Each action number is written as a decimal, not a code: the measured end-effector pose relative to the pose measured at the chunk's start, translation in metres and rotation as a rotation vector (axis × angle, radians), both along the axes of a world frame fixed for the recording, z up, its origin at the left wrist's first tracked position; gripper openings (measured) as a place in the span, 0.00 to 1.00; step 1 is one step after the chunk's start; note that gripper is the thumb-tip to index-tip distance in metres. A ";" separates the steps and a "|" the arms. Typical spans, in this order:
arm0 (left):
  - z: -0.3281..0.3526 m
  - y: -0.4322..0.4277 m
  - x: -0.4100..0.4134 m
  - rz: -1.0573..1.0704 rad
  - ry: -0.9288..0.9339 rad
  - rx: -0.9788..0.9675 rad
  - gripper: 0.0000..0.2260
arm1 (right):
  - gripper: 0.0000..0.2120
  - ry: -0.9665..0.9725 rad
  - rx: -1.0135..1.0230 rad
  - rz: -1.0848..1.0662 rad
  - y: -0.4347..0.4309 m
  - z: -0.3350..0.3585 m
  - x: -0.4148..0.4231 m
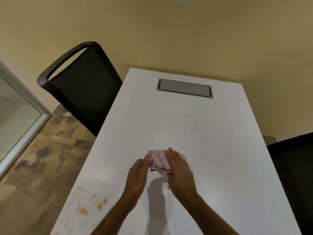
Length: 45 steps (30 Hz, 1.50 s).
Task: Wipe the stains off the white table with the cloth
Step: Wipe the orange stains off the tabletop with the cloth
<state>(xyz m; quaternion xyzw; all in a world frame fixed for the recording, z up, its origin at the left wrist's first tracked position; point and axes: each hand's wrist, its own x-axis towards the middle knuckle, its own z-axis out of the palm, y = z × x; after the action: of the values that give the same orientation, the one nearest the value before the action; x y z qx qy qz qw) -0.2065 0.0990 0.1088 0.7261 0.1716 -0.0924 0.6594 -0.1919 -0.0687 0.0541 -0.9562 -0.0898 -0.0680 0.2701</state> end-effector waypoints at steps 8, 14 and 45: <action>-0.024 0.078 -0.078 -0.079 -0.129 0.426 0.19 | 0.35 0.069 -0.017 -0.074 0.035 0.006 -0.069; -0.026 0.108 -0.126 -0.216 -0.144 0.616 0.29 | 0.28 0.128 0.052 -0.161 0.055 0.032 -0.107; -0.074 0.072 -0.419 -0.023 -0.050 0.852 0.35 | 0.30 0.376 -0.201 0.110 0.000 -0.060 -0.350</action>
<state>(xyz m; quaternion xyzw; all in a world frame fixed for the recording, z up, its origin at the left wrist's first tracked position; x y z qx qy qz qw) -0.6258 0.1709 0.0353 0.9375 0.1702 -0.0028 0.3036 -0.5416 -0.0683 -0.0061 -0.9678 -0.0963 0.1358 0.1887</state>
